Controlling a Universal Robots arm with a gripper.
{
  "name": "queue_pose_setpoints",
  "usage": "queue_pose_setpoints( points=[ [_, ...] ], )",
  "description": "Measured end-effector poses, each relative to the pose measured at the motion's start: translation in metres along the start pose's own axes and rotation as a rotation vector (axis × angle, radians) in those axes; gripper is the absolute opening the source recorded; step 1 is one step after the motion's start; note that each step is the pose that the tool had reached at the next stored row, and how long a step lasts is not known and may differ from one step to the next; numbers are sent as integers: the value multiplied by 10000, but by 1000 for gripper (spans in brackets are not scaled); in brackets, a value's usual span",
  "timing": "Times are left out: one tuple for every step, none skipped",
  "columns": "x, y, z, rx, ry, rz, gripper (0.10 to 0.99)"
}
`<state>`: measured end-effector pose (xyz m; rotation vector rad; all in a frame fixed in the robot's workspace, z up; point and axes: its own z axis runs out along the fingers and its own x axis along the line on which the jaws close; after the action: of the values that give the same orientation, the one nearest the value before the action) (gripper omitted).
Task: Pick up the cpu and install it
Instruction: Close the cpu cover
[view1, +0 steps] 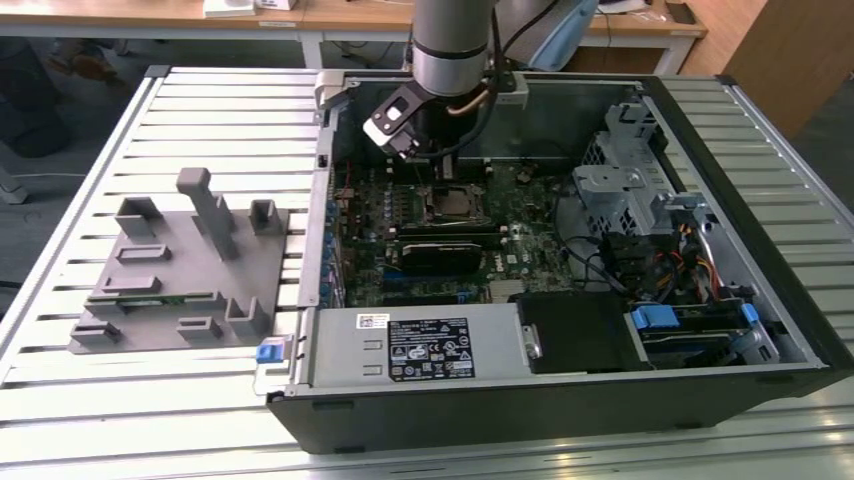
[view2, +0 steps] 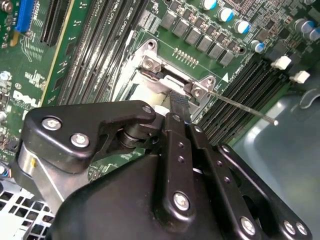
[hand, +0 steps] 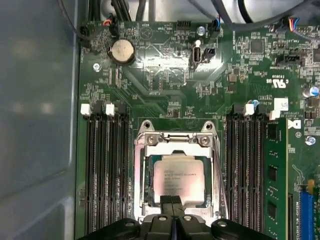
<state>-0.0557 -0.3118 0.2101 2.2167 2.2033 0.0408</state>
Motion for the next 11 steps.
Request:
queue_pose_setpoints(
  points=[
    [1, -3, 10, 0, -1, 0, 106],
    [2, -5, 20, -1, 0, 0, 106],
    [3, -5, 30, 0, 0, -1, 106],
    [4, -5, 40, 0, -1, -1, 106],
    [5, -6, 49, 1, -1, -1, 106],
    [5, -6, 58, 1, 0, 0, 106],
    [5, -7, 67, 3, 0, 0, 106],
    [5, -7, 75, 4, -1, 0, 106],
    [5, -7, 84, 6, 1, 0, 106],
    [5, -8, 92, 8, -2, 1, 106],
    [4, -9, 100, 12, -5, 1, 106]
  ],
)
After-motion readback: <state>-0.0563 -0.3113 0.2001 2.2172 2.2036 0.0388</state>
